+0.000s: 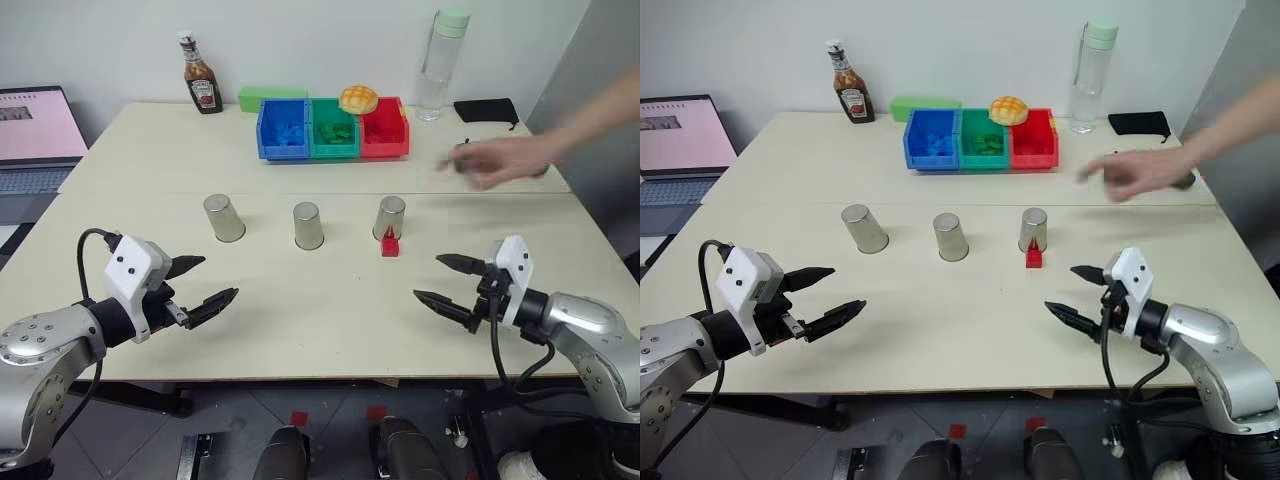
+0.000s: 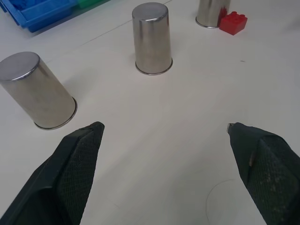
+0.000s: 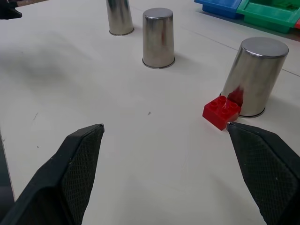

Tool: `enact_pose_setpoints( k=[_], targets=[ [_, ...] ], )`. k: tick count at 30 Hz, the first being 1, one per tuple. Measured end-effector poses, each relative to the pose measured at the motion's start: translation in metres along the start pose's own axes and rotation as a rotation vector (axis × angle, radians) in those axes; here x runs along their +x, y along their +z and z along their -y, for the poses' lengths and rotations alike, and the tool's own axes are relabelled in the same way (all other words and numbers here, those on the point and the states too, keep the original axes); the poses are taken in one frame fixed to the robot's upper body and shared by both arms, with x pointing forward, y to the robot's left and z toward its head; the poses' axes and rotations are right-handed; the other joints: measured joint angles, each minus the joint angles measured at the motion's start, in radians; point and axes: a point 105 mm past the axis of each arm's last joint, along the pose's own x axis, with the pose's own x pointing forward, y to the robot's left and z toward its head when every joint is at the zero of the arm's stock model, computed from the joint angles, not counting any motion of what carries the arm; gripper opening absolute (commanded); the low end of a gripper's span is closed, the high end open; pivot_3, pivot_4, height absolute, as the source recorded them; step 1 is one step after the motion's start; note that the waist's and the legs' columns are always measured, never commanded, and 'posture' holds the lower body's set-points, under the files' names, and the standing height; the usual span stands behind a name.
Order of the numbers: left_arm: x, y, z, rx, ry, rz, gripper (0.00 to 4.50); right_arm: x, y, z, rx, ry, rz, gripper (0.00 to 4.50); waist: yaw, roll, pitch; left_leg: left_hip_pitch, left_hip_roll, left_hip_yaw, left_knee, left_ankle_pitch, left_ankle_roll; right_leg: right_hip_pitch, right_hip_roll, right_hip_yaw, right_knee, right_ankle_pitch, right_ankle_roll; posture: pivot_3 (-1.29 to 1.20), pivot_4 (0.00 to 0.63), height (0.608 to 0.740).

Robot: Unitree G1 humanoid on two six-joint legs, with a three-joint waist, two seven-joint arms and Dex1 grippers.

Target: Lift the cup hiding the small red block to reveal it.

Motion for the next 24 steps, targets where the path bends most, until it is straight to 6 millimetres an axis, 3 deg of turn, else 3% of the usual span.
enact_pose_setpoints(
  k=[24],
  targets=[
    [-0.0004,-0.0019,0.002,-0.003,-0.018,-0.007,4.5,-0.0017,-0.0042,-0.0022,0.002,0.008,-0.01,4.46,0.0,0.0,0.0,0.0,0.0,0.0,0.0,0.0,0.0,0.0,0.0,0.0,0.0,0.0,0.0,0.0,0.15,0.74]
  ],
)
